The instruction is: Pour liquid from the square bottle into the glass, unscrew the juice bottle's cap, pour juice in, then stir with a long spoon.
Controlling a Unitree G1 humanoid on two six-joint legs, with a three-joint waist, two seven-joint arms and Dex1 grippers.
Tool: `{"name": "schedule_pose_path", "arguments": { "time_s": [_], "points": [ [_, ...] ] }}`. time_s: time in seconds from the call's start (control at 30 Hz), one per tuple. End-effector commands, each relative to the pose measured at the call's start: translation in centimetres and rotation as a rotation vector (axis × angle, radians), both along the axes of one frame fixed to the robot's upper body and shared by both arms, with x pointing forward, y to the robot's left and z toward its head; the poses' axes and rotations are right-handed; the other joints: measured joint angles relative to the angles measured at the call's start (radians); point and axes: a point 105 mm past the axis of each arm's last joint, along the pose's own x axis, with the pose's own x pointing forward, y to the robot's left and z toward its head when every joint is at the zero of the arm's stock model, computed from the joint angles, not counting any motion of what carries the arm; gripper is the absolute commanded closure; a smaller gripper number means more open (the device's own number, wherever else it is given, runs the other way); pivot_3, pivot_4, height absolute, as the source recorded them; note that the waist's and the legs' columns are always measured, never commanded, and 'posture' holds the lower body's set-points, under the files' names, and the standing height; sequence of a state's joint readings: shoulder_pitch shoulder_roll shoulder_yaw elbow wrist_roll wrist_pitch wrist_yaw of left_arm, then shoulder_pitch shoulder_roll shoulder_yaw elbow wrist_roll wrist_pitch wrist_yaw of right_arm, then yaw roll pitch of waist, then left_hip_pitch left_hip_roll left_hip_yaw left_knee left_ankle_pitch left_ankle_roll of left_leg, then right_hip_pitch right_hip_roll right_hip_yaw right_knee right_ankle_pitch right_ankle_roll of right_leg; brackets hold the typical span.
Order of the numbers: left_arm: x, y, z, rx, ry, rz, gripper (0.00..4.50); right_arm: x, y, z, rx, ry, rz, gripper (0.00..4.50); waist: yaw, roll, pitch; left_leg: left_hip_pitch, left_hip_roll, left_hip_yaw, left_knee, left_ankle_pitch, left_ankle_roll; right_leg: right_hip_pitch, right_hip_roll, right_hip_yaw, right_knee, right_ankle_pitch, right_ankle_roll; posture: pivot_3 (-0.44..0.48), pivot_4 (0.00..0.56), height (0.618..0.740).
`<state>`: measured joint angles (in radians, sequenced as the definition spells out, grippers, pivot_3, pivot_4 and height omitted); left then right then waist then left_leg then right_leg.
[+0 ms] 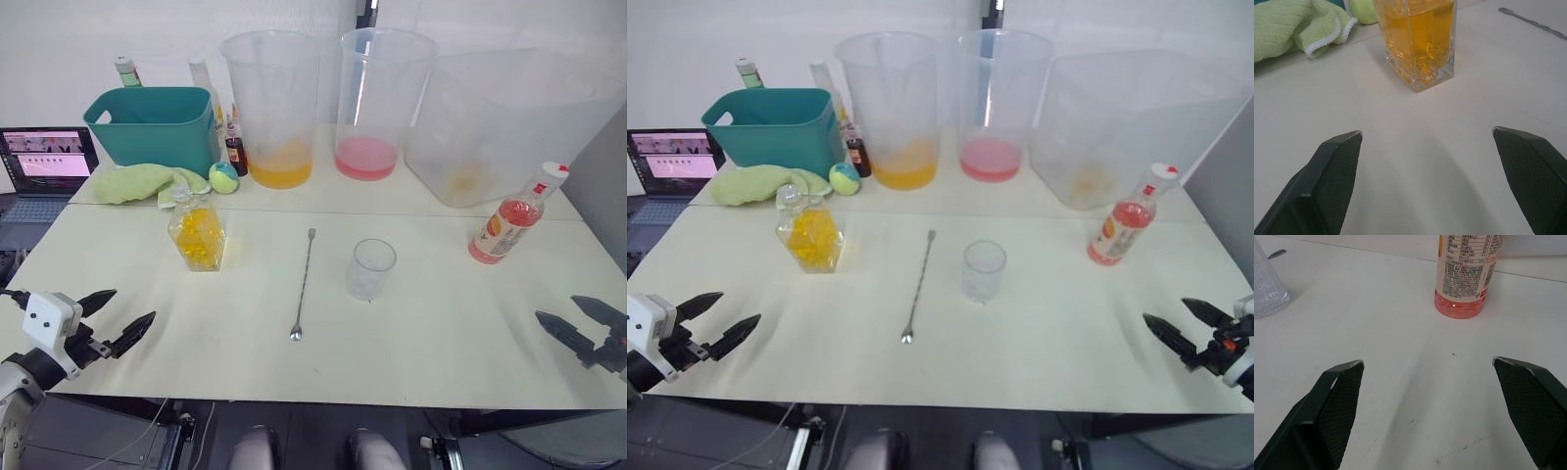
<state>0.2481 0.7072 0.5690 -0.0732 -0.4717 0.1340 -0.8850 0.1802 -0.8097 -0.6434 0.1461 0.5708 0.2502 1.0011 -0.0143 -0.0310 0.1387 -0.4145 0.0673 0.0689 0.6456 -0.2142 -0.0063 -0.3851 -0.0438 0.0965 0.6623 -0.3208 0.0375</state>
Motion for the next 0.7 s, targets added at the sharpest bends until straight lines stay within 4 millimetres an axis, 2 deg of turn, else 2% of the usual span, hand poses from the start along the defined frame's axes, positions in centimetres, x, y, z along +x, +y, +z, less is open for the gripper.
{"name": "schedule_pose_path", "arguments": {
  "time_s": [0.03,0.1,0.17,0.3,0.4,0.57,0.7],
  "points": [
    [-0.1,-0.5,0.5,0.003,-0.039,-0.002,0.00,0.2,1.6,2.0,-0.005,-0.077,0.066,0.04,0.000,0.000,0.000,0.000,0.000,0.000,0.000,0.000,0.000,0.000,0.000,0.000,0.000,0.000,0.000,0.000,0.150,0.730],
    [-0.2,-0.5,0.3,-0.078,-0.061,0.059,0.00,0.9,4.7,3.0,0.043,-0.109,0.189,0.04,-0.004,0.002,-0.001,0.000,0.000,0.000,0.000,0.000,0.000,0.000,0.000,0.000,0.000,0.000,0.000,0.000,0.150,0.730],
    [-0.2,-0.7,0.3,-0.149,-0.082,0.095,0.00,1.3,6.4,3.9,0.066,-0.128,0.260,0.04,-0.010,0.001,-0.001,0.000,0.001,0.000,0.000,0.000,0.000,0.000,0.000,0.001,0.001,0.000,0.000,0.000,0.150,0.730],
    [0.2,-1.8,-0.2,-0.164,-0.122,0.192,0.00,1.7,11.3,6.1,0.074,-0.142,0.507,0.04,-0.006,0.001,0.000,0.000,0.001,-0.002,0.000,0.001,-0.001,0.000,0.000,0.000,0.002,0.000,0.000,0.000,0.150,0.730],
    [0.8,-3.1,-0.3,-0.177,-0.156,0.252,0.00,1.4,14.5,7.0,0.036,-0.123,0.708,0.04,0.001,0.001,0.000,0.000,-0.001,-0.002,0.001,0.001,-0.001,0.001,0.000,0.001,0.002,0.001,0.001,0.000,0.150,0.730],
    [3.1,-5.6,0.7,-0.146,-0.211,0.308,0.00,0.7,16.9,7.1,-0.025,-0.102,0.893,0.04,0.023,-0.003,0.000,-0.001,-0.002,-0.005,0.003,0.001,-0.001,0.002,0.000,-0.002,0.002,0.001,0.001,0.000,0.150,0.730],
    [5.0,-7.1,2.3,-0.152,-0.262,0.356,0.00,0.4,17.1,6.3,-0.081,-0.083,0.942,0.04,0.027,-0.003,0.000,-0.002,-0.002,-0.005,0.005,0.001,-0.001,0.002,0.000,-0.001,0.002,0.002,0.003,0.000,0.150,0.730]
  ]
}}
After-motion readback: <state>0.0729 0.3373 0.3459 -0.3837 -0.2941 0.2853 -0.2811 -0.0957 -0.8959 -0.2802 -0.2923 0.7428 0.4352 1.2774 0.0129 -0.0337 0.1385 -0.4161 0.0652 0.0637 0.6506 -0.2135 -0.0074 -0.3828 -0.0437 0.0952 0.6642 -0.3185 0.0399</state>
